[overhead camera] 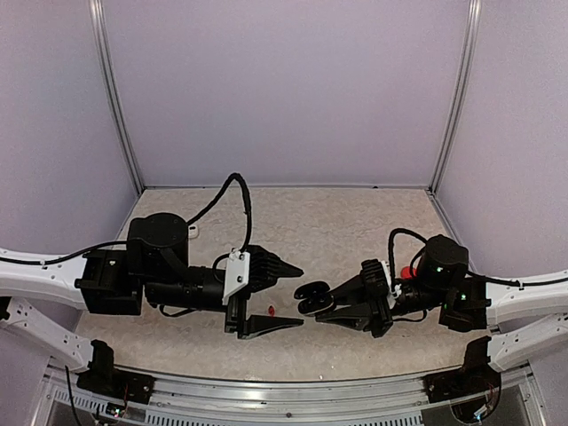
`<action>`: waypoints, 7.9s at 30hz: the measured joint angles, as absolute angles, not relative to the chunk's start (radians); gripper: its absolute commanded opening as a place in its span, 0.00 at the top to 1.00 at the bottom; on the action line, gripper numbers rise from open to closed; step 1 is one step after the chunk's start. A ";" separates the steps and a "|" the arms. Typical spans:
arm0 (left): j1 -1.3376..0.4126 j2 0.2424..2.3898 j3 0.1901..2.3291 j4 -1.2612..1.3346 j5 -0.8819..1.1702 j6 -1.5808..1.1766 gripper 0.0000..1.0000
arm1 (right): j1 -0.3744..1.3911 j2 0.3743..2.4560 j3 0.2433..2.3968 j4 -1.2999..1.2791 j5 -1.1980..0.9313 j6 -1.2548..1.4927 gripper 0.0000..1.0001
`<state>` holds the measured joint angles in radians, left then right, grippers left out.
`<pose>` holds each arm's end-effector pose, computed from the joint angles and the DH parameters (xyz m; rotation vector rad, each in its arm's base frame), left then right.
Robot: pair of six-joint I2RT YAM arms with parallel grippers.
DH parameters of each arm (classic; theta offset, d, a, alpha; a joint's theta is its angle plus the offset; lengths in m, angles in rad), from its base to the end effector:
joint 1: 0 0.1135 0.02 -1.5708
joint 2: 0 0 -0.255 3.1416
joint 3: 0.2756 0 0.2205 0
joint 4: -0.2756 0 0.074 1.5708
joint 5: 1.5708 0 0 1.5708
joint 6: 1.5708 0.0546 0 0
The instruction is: Insert the wireless bluetooth earbuds into the charging case
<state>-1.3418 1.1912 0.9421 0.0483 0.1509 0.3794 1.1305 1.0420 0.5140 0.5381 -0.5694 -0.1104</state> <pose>0.0536 -0.2661 0.3307 1.4706 1.1145 -0.8198 0.0692 0.2159 0.2798 -1.3428 1.0485 1.2230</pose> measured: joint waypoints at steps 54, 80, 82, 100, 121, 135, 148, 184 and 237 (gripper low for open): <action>-1.530 1.323 0.959 0.082 -0.427 0.750 0.53 | 1.103 1.111 0.542 0.569 -0.572 0.419 0.93; -1.496 1.318 0.945 0.099 -0.339 0.699 0.48 | 1.101 1.107 0.560 0.573 -0.557 0.364 0.96; -1.491 1.315 0.940 0.107 -0.334 0.694 0.40 | 1.101 1.110 0.564 0.568 -0.550 0.362 1.00; -1.493 1.403 0.957 0.168 -0.527 0.706 0.48 | 1.098 1.118 0.570 0.546 -0.398 0.545 1.00; -1.358 1.408 0.958 0.141 -0.338 0.571 0.64 | 1.079 1.000 0.571 0.485 -0.291 0.470 0.13; -0.940 1.684 1.196 0.140 0.068 0.225 0.62 | 0.845 0.764 0.561 0.291 -0.184 0.329 0.00; -0.752 2.233 1.684 -0.035 0.147 -0.028 0.63 | 0.780 0.711 0.535 0.167 -0.100 0.326 0.01; -0.685 2.016 1.481 -0.118 -0.016 -0.180 0.01 | 0.772 0.748 0.510 0.164 -0.141 0.300 0.00; -0.289 2.000 1.194 0.006 -0.276 -0.458 0.12 | 0.240 1.089 0.529 0.057 -0.235 0.398 0.11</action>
<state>-0.2886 2.0003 1.1942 0.0055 -0.2756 -0.4576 0.2398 1.0885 0.5285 0.0570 -0.2348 0.3985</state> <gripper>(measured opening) 0.872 0.894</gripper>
